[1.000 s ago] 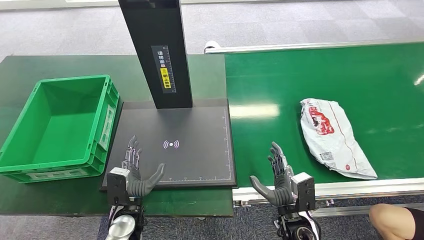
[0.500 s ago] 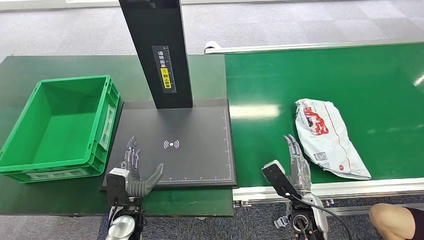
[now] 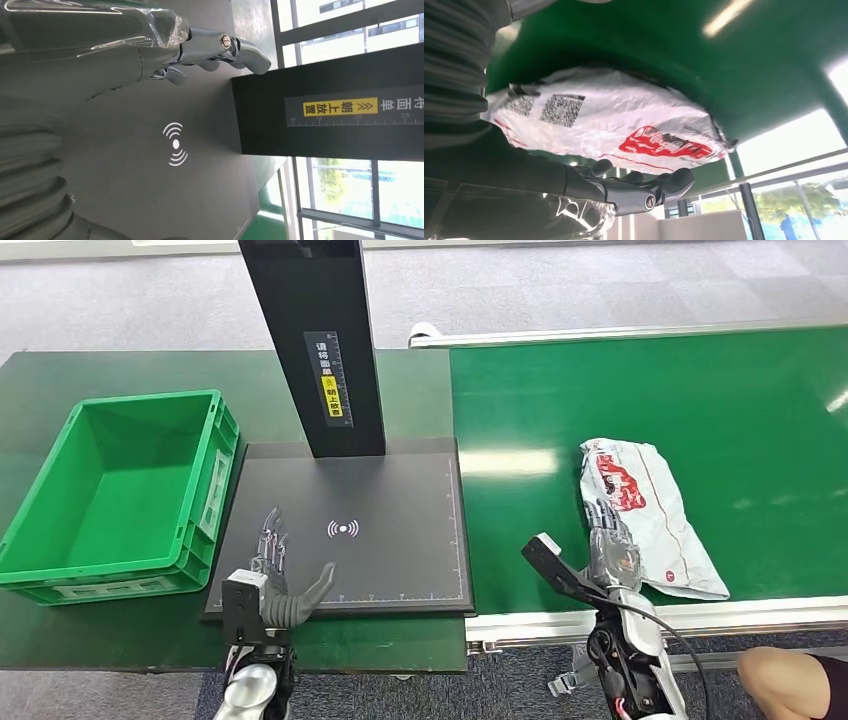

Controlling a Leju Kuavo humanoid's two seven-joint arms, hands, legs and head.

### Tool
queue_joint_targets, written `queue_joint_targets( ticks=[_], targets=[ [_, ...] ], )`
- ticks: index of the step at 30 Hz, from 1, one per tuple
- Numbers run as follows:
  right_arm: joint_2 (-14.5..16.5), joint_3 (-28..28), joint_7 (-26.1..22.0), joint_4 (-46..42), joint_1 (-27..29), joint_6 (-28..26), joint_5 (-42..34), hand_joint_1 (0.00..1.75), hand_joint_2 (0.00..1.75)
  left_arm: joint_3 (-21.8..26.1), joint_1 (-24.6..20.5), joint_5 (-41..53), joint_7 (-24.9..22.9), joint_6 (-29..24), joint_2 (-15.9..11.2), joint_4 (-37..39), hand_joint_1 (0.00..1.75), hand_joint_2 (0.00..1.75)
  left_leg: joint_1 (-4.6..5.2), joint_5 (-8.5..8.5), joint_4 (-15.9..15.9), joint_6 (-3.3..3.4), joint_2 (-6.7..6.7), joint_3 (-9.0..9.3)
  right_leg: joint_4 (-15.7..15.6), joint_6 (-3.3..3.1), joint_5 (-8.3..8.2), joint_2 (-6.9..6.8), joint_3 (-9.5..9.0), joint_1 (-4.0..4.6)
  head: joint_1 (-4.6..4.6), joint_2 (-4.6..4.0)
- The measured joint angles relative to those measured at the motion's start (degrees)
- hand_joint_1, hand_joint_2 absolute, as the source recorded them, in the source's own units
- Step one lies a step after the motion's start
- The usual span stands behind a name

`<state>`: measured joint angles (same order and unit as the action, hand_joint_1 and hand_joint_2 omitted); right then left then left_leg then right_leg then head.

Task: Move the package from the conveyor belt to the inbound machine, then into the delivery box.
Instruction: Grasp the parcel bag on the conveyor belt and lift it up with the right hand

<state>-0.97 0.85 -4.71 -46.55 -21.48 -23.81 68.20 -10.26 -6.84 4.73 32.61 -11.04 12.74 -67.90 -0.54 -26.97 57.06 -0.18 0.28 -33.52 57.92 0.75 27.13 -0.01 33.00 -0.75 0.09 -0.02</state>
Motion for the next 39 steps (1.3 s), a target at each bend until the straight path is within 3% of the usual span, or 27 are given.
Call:
queue_joint_targets(
  ticks=[5,10,16,23,24,28,39],
  targets=[
    [-0.9,0.2,3.2,9.2,-6.0,0.1,4.1,0.00,1.75,-0.8,-1.1,-0.2,0.0,-0.4,0.0,1.0,0.00,1.75,0.00,0.00,0.0,0.00,-0.03,0.01,0.0,0.00,-0.01,0.00,0.01,0.00,-0.01,0.01],
    [-1.6,2.9,11.6,16.9,-10.6,0.9,12.6,0.00,1.75,-1.3,-1.7,-0.6,-0.1,-0.6,0.0,1.9,0.00,1.75,-0.01,0.00,0.0,0.00,-0.03,0.00,0.0,0.00,0.00,0.00,0.03,0.01,-0.01,0.01],
    [-2.1,6.3,19.0,22.2,-12.8,4.4,18.1,0.00,1.75,-1.4,-2.2,-1.0,-0.2,-0.6,0.0,2.7,0.00,1.75,-0.01,0.00,0.0,0.00,-0.03,-0.01,0.0,0.00,0.00,0.00,0.03,0.01,-0.01,0.01],
    [-2.6,7.0,27.8,24.7,-14.6,10.6,18.6,0.00,1.75,-1.6,-3.3,-1.5,-0.7,-0.6,0.0,4.1,0.00,1.75,-0.01,0.00,0.0,0.00,0.00,0.17,0.0,0.00,0.00,-0.01,-0.11,0.01,-0.01,0.00],
    [-2.7,7.0,29.1,24.9,-14.7,11.2,18.7,0.06,1.75,-1.7,-3.5,-1.6,-0.7,-0.7,0.0,4.4,0.00,1.75,-0.01,0.00,0.0,0.00,0.00,0.20,0.0,0.00,0.00,-0.01,-0.15,0.01,-0.01,0.01],
    [-2.9,6.5,31.4,25.2,-14.8,11.7,19.2,1.75,1.75,-2.3,-4.2,-2.1,-0.6,-1.1,0.0,5.6,0.00,1.75,-0.01,0.00,0.0,0.00,-0.01,0.25,0.0,0.00,-0.01,-0.01,-0.22,0.00,0.00,0.01],
    [-3.0,5.4,31.3,25.3,-14.3,11.0,19.6,1.75,1.75,-2.5,-4.3,-2.4,-0.4,-1.7,0.0,7.0,0.00,1.75,-0.01,-0.01,0.0,-0.01,-0.02,0.23,0.0,0.00,0.00,-0.01,-0.19,0.01,0.00,0.01]
  ],
)
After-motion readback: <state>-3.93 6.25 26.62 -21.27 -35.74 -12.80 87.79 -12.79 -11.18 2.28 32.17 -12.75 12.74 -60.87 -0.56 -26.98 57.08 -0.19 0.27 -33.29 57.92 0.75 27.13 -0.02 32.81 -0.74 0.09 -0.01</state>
